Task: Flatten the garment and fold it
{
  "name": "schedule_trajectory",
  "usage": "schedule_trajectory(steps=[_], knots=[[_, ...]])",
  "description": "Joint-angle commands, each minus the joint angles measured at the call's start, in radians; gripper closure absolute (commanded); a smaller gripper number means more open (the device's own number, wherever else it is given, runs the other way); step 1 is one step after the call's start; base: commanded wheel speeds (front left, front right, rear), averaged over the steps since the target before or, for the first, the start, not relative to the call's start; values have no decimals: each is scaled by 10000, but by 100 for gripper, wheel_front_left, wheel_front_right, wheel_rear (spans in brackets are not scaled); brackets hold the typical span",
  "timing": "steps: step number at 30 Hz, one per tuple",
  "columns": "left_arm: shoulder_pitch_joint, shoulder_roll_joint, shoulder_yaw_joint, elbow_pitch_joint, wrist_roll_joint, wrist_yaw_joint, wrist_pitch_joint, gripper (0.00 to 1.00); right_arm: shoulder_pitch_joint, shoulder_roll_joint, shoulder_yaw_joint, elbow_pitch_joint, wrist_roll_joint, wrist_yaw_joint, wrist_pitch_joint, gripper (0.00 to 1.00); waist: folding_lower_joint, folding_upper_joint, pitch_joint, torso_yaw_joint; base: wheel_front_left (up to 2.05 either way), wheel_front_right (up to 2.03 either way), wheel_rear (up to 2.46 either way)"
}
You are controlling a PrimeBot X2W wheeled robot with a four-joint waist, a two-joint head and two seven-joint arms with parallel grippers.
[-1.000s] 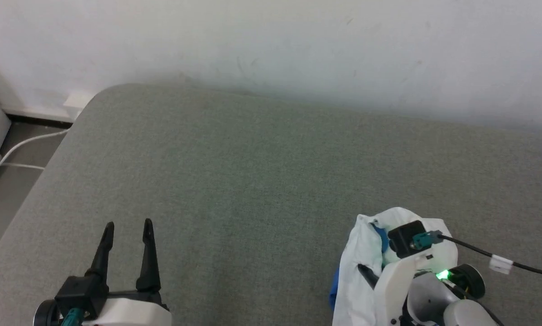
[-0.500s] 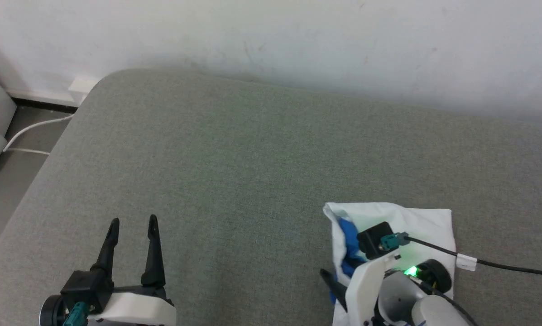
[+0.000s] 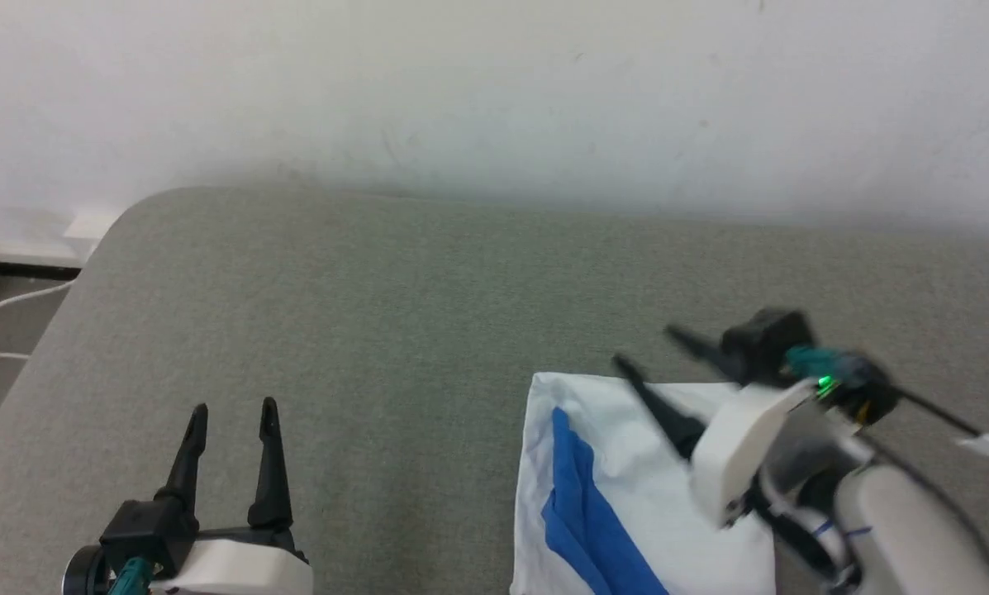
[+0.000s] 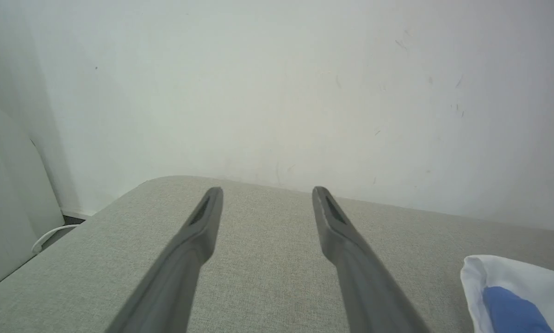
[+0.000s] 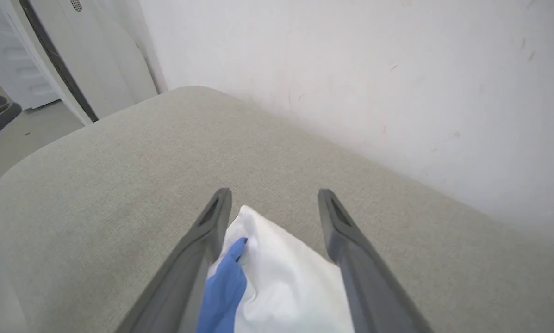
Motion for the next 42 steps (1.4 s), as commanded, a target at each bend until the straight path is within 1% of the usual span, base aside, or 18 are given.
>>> schedule_trajectory(steps=[1, 3, 7, 10, 12, 14, 17, 21, 26, 29, 32, 34, 37, 42], knots=[[17, -24, 5, -57, -24, -67, -47, 0, -374, -288, -202, -162, -329, -9, -346, 0, 0, -1, -99, -312, 0, 0, 0], [-5, -24, -26, -117, -33, -68, -47, 0, -666, -762, -486, -256, -877, -9, -1009, 0, 0, -1, -72, -435, 0, 0, 0], [-74, -24, -141, -246, -60, -47, -47, 0, -860, -1532, -1326, -35, -1906, -9, -2399, 0, 0, -1, 20, -601, 0, 0, 0], [-134, -24, -241, -381, -86, -22, -47, 0, -664, -1775, -2122, 212, -2592, -9, -3444, 0, 0, -1, 113, -701, 0, 0, 0], [-166, -24, -321, -480, -107, -14, -47, 0, -374, -1698, -2731, 356, -2876, -9, -4080, 0, 0, -1, 182, -737, 0, 0, 0], [-183, -24, -417, -566, -103, -14, -47, 0, 23, -1470, -3381, 391, -3118, -9, -4650, 0, 0, -1, 229, -758, 0, 0, 0], [-148, -24, -535, -712, -83, 12, -47, 0, 706, -874, -4206, 248, -3180, -9, -5370, 0, 0, -1, 318, -823, 0, 0, 0], [-51, -24, -676, -780, 14, -5, -47, 0, 1612, -127, -4641, -222, -3131, -9, -5968, 0, 0, -1, 451, -925, 0, 0, 0], [-68, -24, -793, -785, 100, -68, -47, 0, 2499, 414, -4751, -404, -2881, -9, -6118, 0, 0, -1, 594, -937, 0, 0, 0], [-128, -24, -825, -757, 109, -76, -47, 0, 2766, 576, -4722, -453, -2823, -9, -6112, 0, 0, -1, 650, -935, 0, 0, 0], [-203, -24, -869, -735, 100, -79, -47, 0, 2849, 594, -4634, -591, -2837, -9, -5979, 0, 0, -1, 718, -928, 0, 0, 0], [-253, -24, -921, -688, 139, -119, -47, 0, 2837, 443, -4524, -678, -2739, -9, -5746, 0, 0, -1, 775, -897, 0, 0, 0], [-343, -24, -930, -636, 179, -149, -47, 0, 2793, 59, -4060, -852, -2162, -9, -4915, 0, 0, -1, 920, -854, 0, 0, 0], [-492, -24, -927, -571, 231, -210, -47, 0, 2488, -894, -3122, -1284, -246, -9, -2457, 0, 0, -1, 1359, -764, 0, 0, 0]])
